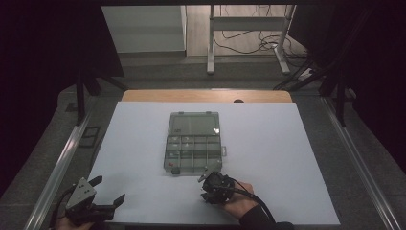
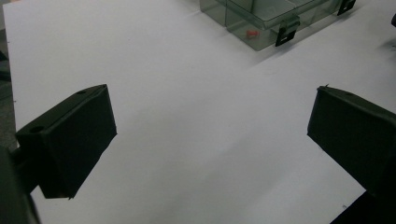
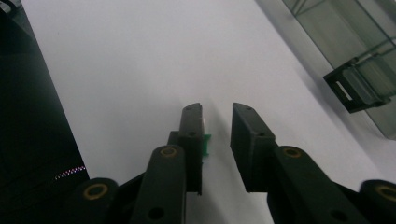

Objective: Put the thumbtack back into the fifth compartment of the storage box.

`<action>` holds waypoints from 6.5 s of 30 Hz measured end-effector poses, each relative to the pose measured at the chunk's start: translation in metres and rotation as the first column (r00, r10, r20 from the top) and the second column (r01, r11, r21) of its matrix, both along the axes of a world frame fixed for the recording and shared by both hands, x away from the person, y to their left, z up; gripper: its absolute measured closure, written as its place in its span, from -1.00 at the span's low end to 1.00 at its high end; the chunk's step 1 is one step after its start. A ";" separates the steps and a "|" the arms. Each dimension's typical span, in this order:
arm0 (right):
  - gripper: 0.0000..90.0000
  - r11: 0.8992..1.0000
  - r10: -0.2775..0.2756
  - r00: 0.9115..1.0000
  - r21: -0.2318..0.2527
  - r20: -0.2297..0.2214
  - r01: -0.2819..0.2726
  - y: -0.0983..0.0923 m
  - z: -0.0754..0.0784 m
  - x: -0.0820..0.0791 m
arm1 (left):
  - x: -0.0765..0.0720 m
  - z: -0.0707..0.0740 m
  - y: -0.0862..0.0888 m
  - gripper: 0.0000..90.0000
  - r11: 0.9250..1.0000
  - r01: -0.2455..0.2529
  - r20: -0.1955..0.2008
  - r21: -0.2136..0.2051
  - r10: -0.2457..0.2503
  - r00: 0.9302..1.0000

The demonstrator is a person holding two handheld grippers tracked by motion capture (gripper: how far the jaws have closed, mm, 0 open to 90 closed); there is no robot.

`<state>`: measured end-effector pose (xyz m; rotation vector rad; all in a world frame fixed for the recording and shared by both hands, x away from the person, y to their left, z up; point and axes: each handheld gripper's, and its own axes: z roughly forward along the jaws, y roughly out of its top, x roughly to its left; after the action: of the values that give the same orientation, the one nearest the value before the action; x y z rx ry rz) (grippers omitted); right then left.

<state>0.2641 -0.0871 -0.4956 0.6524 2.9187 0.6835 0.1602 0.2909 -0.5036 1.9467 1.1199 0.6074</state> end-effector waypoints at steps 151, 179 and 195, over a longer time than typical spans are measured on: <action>0.02 0.975 -0.061 0.992 0.221 0.114 0.035 0.088 0.022 0.078 | 0.001 -0.001 -0.003 -0.96 1.000 0.021 -0.008 0.020 -0.021 1.000; -0.93 0.982 -0.057 0.987 0.188 0.151 0.028 0.047 0.026 0.043 | 0.001 -0.001 -0.003 -0.96 1.000 0.020 -0.010 0.024 -0.020 1.000; -0.96 0.991 -0.093 0.989 0.111 0.112 0.081 0.023 0.027 0.027 | 0.001 -0.001 -0.003 -0.96 1.000 0.021 -0.009 0.022 -0.021 1.000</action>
<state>0.2907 -0.0644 -0.4685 0.7192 2.7447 0.8415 0.1609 0.2876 -0.5042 1.9788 1.1012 0.6031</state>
